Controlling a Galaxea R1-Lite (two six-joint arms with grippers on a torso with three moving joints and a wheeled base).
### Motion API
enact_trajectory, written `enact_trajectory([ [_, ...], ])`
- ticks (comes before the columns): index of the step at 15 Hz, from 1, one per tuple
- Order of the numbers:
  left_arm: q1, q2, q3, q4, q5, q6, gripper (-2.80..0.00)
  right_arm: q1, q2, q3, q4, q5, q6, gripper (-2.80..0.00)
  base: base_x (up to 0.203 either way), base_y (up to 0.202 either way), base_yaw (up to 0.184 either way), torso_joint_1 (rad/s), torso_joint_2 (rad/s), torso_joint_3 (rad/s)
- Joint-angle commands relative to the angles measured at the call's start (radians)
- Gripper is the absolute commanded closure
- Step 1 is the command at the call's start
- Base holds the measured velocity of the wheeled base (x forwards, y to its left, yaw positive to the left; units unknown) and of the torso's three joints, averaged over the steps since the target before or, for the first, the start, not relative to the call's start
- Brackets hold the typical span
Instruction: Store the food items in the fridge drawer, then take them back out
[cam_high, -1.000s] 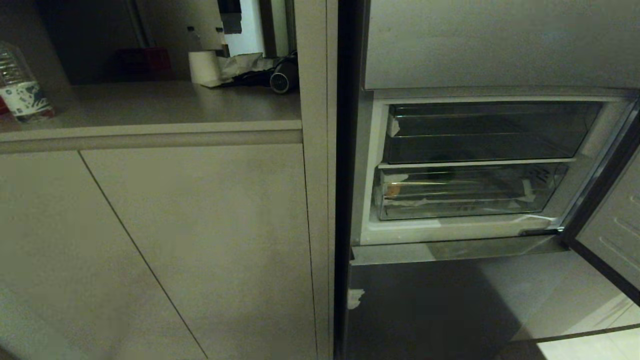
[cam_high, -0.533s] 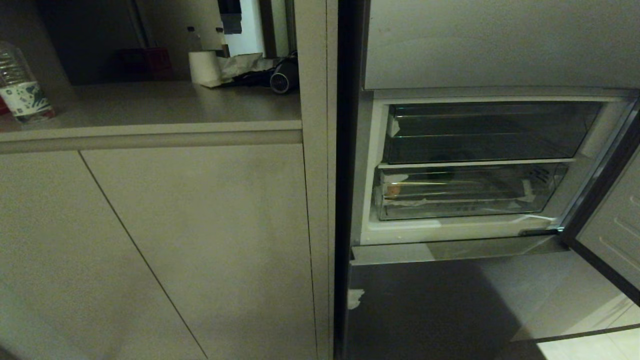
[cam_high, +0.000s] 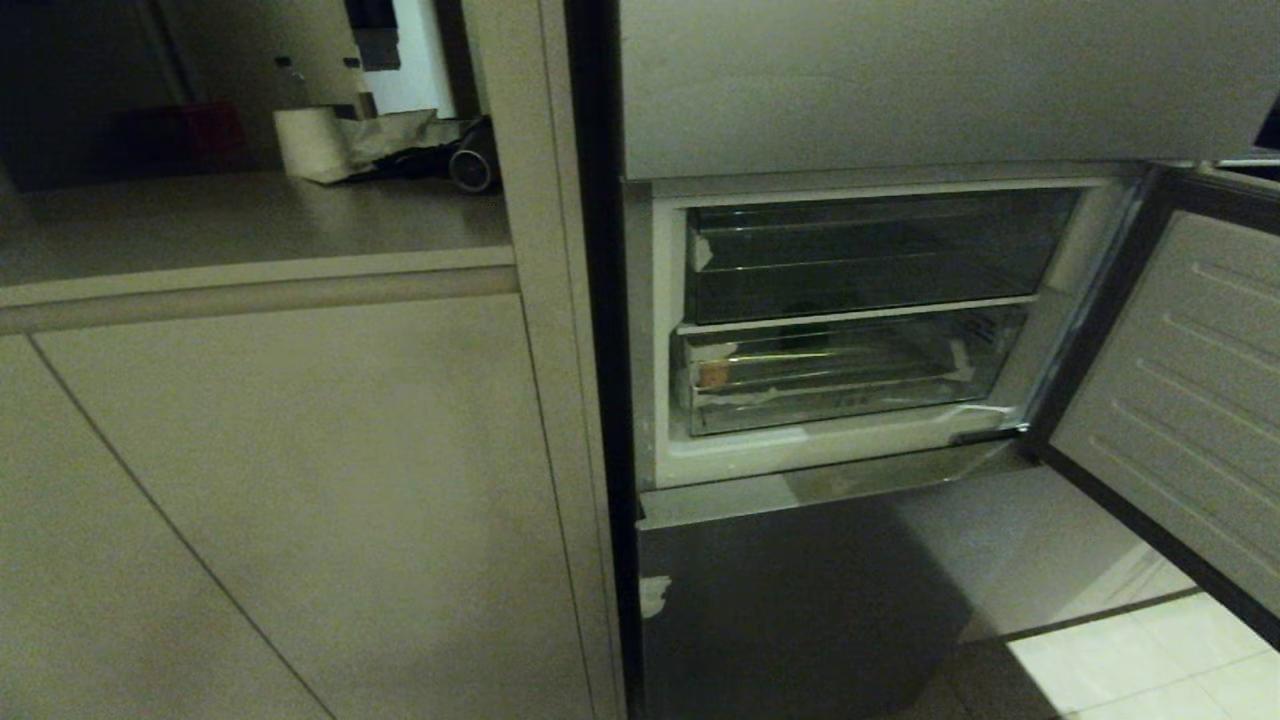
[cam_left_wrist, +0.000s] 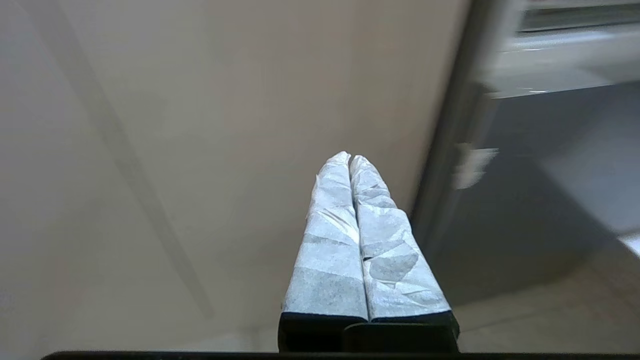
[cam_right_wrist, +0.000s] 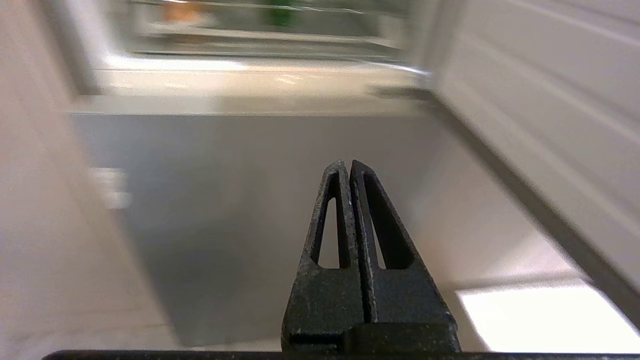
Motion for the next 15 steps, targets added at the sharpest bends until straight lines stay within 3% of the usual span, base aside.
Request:
enact_trajectory([
  [1,0.000,0.000,0.000,-0.001,0.001,0.000,0.00,0.000,-0.001,0.031,-0.001,0.001,0.005,0.00,-0.002,0.007,-0.177,0.002,0.00,0.002],
  [15,0.000,0.000,0.000,-0.001,0.001,0.000,0.00,0.000,-0.001,0.031,-0.003,-0.016,0.030,0.00,0.000,0.008,-0.177,0.003,0.00,0.003],
])
